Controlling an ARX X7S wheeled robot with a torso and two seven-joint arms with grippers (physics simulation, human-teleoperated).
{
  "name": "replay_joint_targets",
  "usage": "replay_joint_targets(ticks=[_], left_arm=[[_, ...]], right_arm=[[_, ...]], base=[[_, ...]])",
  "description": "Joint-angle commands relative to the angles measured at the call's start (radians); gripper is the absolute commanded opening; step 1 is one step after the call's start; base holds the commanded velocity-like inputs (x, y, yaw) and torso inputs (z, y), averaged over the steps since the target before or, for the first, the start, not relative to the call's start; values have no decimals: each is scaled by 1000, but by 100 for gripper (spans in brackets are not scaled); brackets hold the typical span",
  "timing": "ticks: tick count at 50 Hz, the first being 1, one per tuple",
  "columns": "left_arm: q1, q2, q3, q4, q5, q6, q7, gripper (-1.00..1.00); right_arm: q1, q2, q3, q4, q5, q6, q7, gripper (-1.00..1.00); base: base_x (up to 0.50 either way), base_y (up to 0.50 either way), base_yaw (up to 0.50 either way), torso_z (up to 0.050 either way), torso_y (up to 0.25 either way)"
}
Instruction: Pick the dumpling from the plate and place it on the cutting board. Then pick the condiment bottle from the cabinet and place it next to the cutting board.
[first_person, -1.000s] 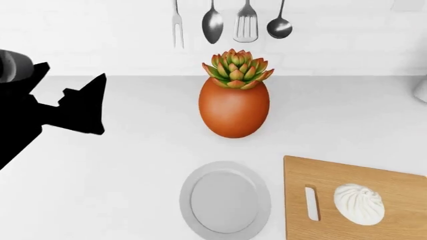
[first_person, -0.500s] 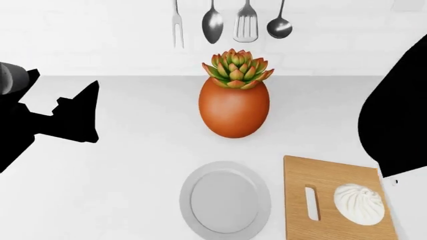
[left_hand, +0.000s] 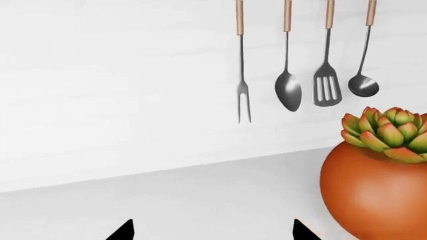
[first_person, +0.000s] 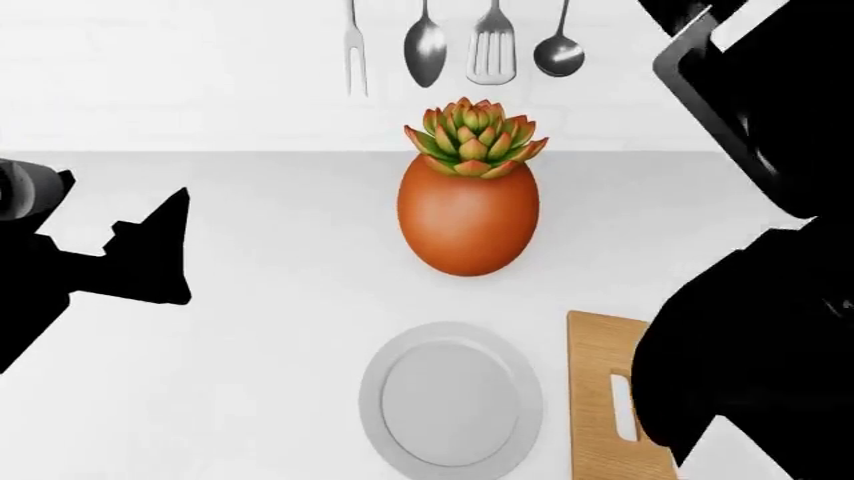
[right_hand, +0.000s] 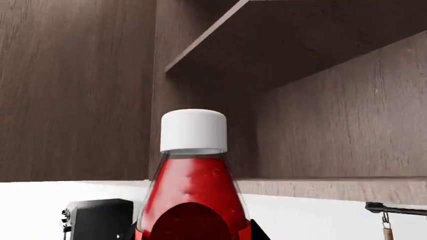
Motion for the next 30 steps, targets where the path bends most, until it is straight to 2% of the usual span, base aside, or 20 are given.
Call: replay_joint_targets(ticks=[1,14,30], left_arm=[[58,12,-26,15,28,19,14,100],[112,18,-58,45,62,39,14,100],[198,47,-82,68,126,67,38,100]], right_arm=[[-197,24,-47,-153,14,-27,-23,-100],[-357,78,-85,-235,-95,-57,-111,-100],[-457,251,4,-352,-36,-40,-55,-100]], base=[[0,0,0,0,0],[0,0,0,0,0],[0,0,0,0,0]])
